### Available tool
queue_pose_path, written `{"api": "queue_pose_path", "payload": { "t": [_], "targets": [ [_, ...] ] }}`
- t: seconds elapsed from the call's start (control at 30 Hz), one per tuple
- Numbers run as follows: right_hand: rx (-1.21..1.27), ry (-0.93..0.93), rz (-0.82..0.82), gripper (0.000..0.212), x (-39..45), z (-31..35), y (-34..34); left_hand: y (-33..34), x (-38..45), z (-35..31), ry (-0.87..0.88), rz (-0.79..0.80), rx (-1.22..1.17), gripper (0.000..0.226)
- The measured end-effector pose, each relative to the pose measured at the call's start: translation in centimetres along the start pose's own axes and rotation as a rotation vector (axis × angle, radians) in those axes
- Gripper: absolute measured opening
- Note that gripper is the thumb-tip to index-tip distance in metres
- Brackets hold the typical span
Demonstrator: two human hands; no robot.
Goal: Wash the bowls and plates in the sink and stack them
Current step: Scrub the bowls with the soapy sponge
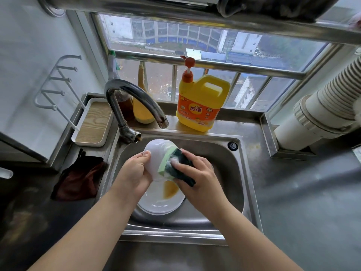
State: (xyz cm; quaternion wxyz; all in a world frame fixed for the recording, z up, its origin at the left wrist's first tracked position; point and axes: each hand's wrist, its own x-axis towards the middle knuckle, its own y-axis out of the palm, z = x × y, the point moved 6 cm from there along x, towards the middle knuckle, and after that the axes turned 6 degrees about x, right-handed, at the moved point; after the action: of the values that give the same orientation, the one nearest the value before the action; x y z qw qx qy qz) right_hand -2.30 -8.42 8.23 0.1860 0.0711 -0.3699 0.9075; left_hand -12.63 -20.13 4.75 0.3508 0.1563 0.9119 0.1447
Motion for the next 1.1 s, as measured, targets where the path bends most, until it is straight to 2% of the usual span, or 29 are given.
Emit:
{"api": "queue_pose_path", "payload": {
  "t": [0.13, 0.27, 0.43, 0.5, 0.6, 0.73, 0.87, 1.0, 1.1],
  "targets": [
    [0.135, 0.195, -0.003, 0.045, -1.0, -3.1, -0.7, -0.7, -0.1, -0.1, -0.024, -0.03, -0.05, 0.023],
    [0.258, 0.386, -0.053, 0.048, 0.8, -3.9, -2.1, -0.1, -0.6, 0.7, -0.039, 0.04, 0.021, 0.026],
    [0.178, 0.2, 0.05, 0.048, 3.4, -0.2, -1.4, 0.6, -0.6, 1.1, -0.011, 0.107, 0.017, 0.03],
    [0.107, 0.112, 0.11, 0.048, 2.7, 0.8, -0.6, 0.1, -0.2, 0.7, -0.004, 0.087, 0.005, 0.029],
    [0.069, 0.014, 0.084, 0.046, 1.0, 0.8, 0.1, -0.5, -0.1, 0.7, -0.022, 0.041, -0.007, 0.027],
    [0.215, 0.173, 0.057, 0.048, 0.0, -1.6, -0.7, -0.6, -0.5, 1.1, -0.016, 0.04, -0.023, 0.027],
    [0.28, 0.34, 0.002, 0.046, 0.8, -2.8, -2.2, -0.7, -0.7, 0.9, 0.058, 0.086, 0.119, 0.022],
    [0.18, 0.283, 0.063, 0.045, 2.9, -0.8, -1.8, 0.1, -1.4, 0.8, 0.163, 0.185, 0.313, 0.017],
    [0.146, 0.26, 0.064, 0.044, 4.7, -0.1, -1.5, 0.6, -2.0, 0.9, 0.208, 0.247, 0.336, 0.015]
  ]
}}
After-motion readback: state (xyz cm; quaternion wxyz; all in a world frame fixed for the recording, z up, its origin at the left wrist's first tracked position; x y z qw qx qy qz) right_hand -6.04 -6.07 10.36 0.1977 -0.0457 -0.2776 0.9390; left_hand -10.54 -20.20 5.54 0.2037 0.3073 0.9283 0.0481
